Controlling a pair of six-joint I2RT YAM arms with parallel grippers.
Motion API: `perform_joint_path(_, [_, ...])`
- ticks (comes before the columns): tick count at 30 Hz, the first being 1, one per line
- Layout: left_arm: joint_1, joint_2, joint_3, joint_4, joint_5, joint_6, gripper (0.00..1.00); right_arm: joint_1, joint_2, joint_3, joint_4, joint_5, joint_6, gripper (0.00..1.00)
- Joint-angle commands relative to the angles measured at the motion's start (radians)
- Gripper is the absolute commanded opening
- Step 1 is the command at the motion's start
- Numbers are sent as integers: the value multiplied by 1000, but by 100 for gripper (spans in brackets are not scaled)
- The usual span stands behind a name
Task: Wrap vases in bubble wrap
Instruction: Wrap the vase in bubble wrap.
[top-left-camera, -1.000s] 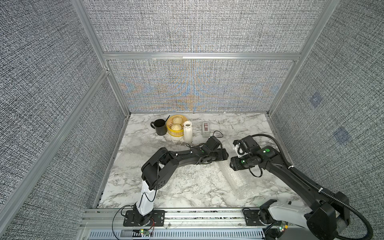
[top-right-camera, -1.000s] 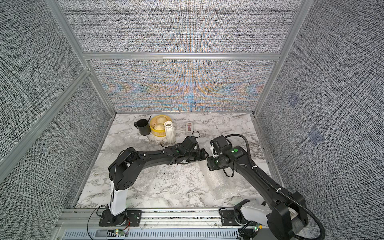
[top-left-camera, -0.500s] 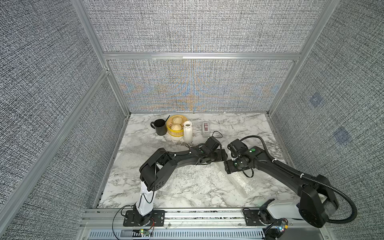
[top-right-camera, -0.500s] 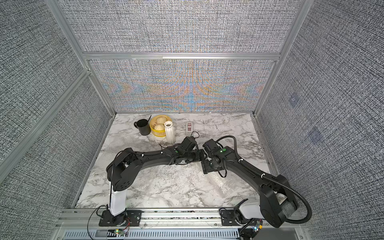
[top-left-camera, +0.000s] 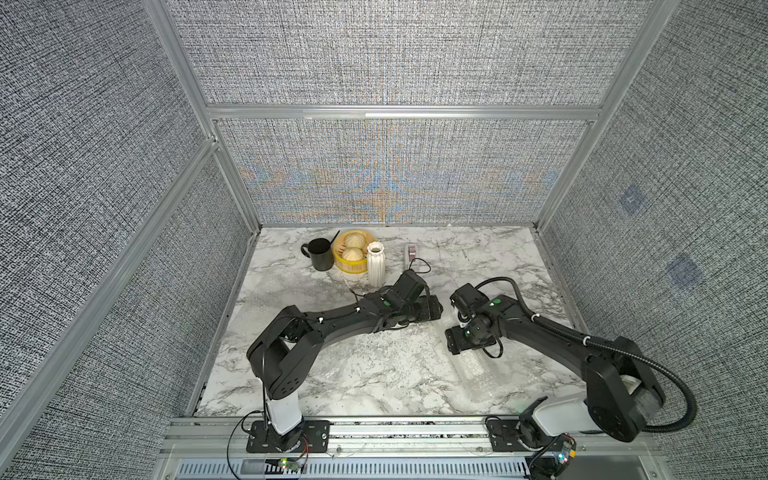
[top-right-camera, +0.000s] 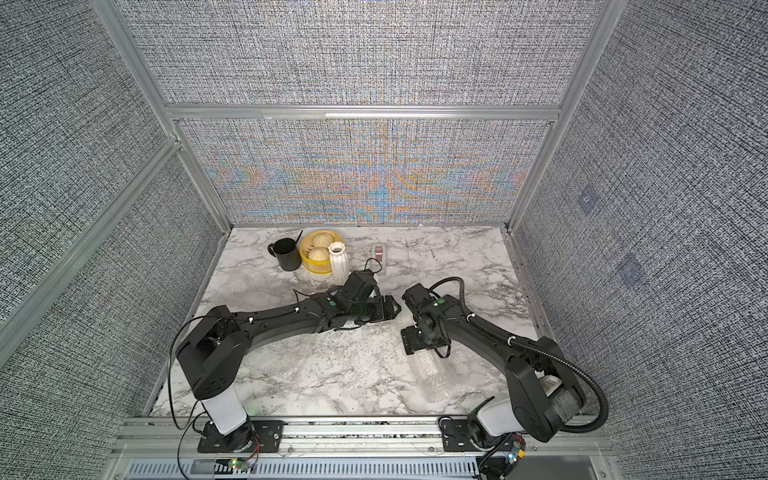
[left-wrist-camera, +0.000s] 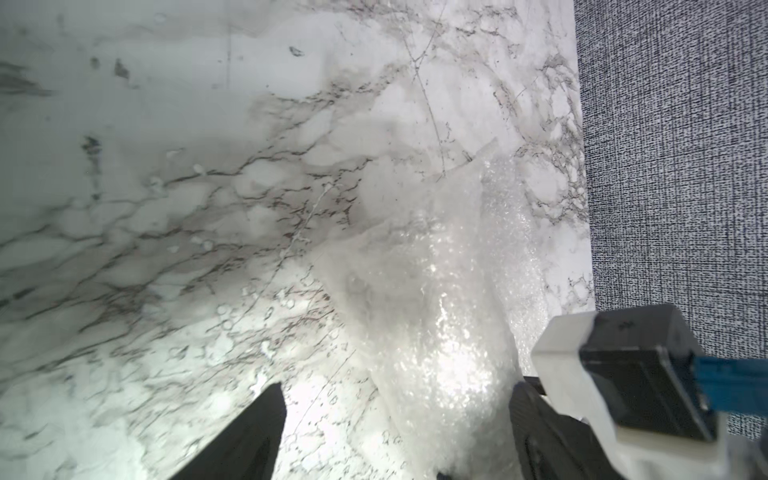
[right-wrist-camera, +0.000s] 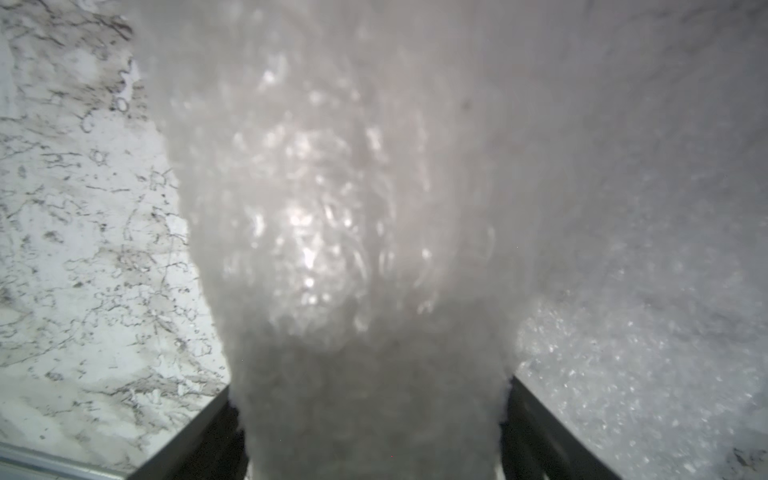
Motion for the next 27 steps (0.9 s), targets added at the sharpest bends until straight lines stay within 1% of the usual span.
perform_joint_path(1, [17,-42,-55,-19,-9,-15,86,35,39,17,63,-130,27,77])
perform_joint_path(5, [32,-117,-137,-23,-6,-33,86,82,85,31,147,-216,79,72])
perform_joint_path(8, [32,-121,-151,-40,42,-49,86,94,112,31,216,-281,117,71])
perform_joint_path(11, [26,-114,-176,3,61,-87,86,95,129,18,272,-321,142,70])
perform_joint_path(13, [16,-104,-163,-4,53,-87,86,92,128,1,307,-352,154,70])
perform_joint_path(19, [2,-12,-93,-18,92,-84,85,74,105,-33,311,-351,149,70])
perform_joint_path(24, [-2,27,-88,-42,76,-79,83,62,54,-40,296,-325,137,76])
perform_joint_path(27, [-2,43,-80,-66,66,-67,82,60,29,-33,273,-320,120,85])
